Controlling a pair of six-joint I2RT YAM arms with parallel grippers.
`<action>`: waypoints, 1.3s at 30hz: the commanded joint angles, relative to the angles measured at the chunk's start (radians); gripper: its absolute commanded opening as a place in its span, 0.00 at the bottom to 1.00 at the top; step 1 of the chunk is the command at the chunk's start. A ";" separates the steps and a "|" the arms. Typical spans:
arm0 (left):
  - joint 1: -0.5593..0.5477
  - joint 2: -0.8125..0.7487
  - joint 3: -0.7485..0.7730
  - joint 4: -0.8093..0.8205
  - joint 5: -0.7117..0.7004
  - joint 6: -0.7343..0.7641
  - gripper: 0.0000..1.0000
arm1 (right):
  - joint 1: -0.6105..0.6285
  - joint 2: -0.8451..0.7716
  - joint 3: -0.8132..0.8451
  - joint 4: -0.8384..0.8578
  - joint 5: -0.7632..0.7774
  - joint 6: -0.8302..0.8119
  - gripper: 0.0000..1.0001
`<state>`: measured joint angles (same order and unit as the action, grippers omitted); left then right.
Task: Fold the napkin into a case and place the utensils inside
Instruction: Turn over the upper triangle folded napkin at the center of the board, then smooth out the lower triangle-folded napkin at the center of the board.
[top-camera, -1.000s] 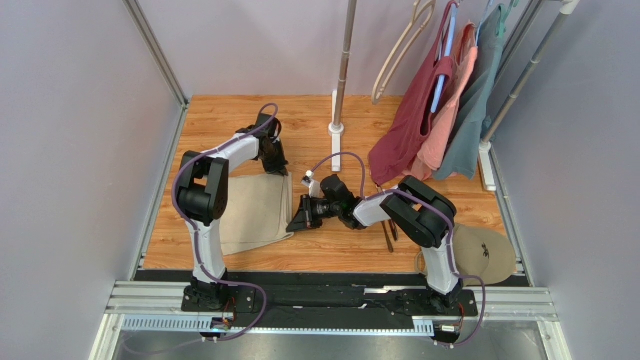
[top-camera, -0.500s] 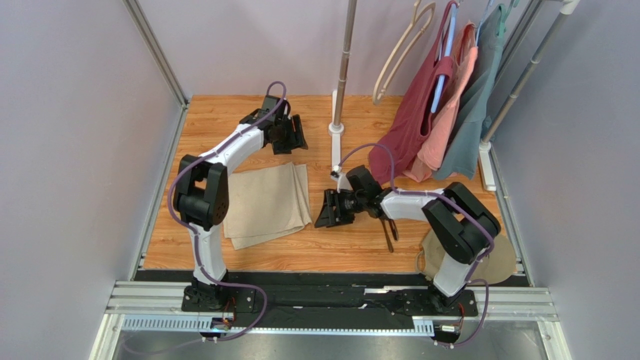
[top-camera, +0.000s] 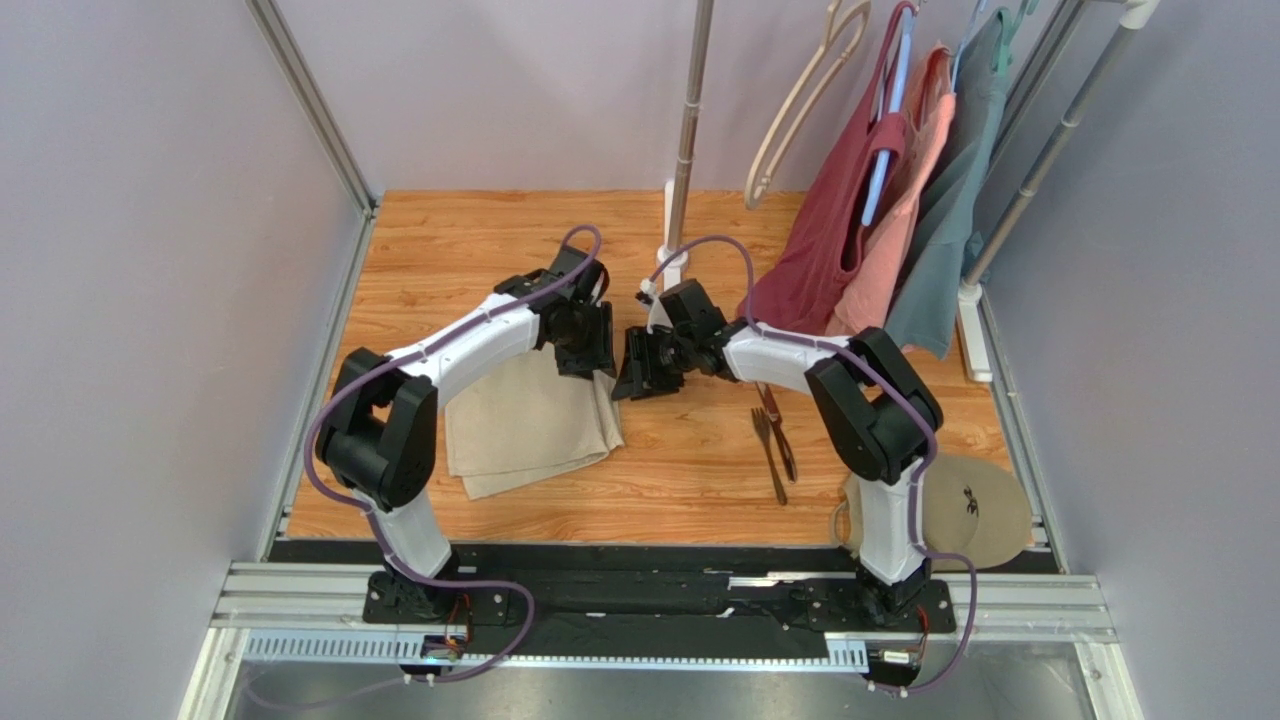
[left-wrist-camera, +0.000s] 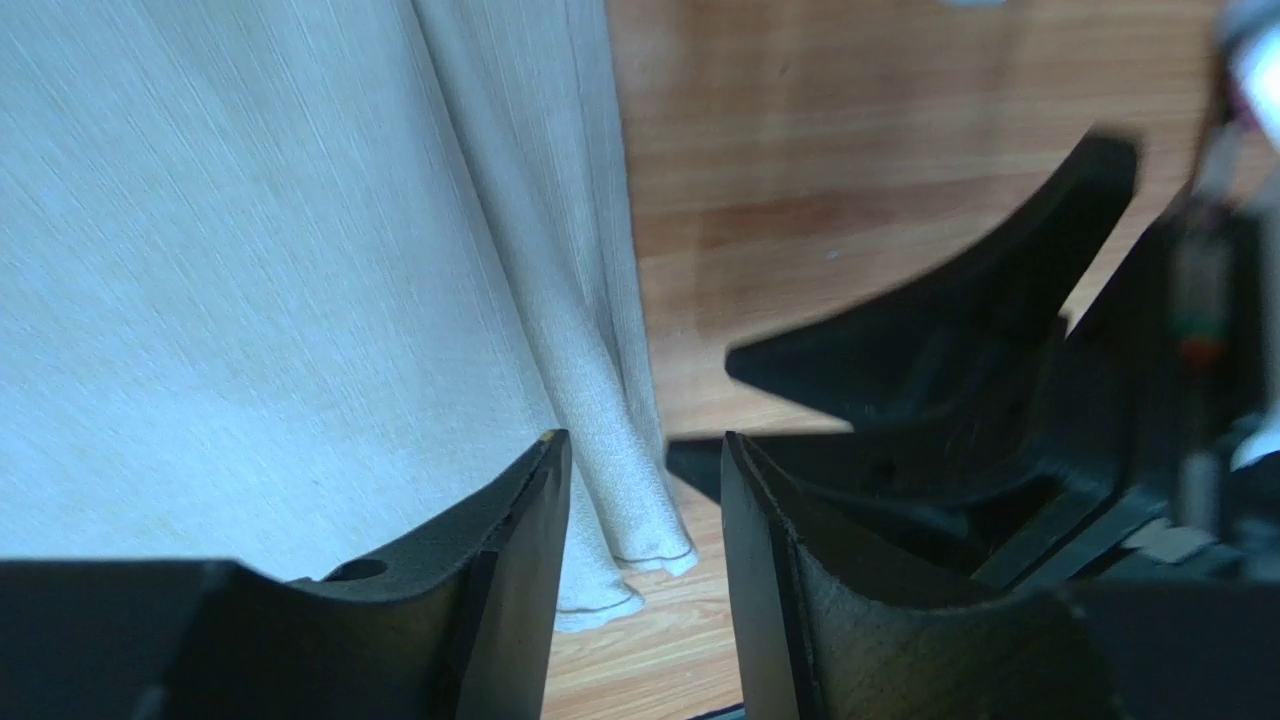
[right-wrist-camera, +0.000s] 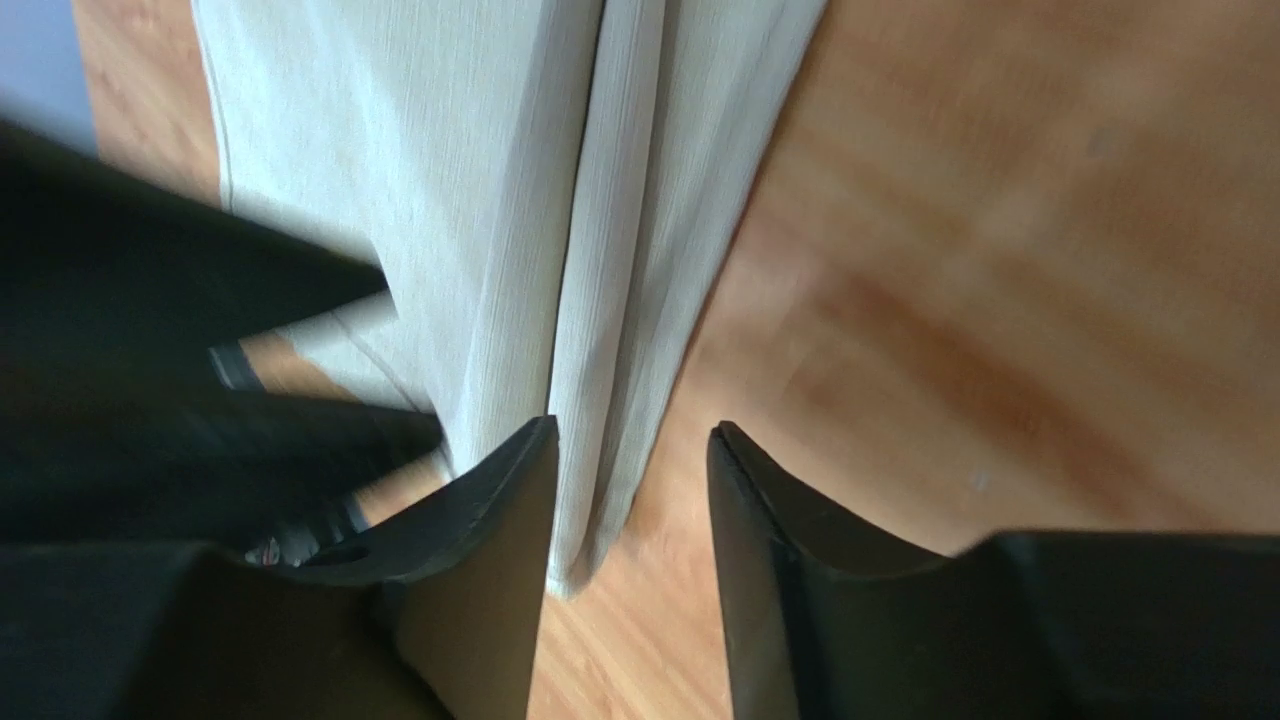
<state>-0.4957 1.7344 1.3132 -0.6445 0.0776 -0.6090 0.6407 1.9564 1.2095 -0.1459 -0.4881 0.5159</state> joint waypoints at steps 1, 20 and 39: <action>-0.010 -0.004 0.001 -0.012 -0.076 -0.051 0.48 | -0.006 0.082 0.163 -0.047 0.074 -0.030 0.41; 0.109 0.365 0.422 -0.130 -0.190 -0.006 0.38 | -0.081 0.318 0.495 -0.078 0.019 -0.001 0.00; 0.111 0.450 0.479 -0.129 -0.187 0.000 0.02 | -0.085 0.406 0.591 -0.087 0.013 -0.019 0.00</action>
<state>-0.3847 2.1944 1.7561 -0.7689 -0.0990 -0.6228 0.5533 2.3390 1.7485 -0.2356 -0.4755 0.5076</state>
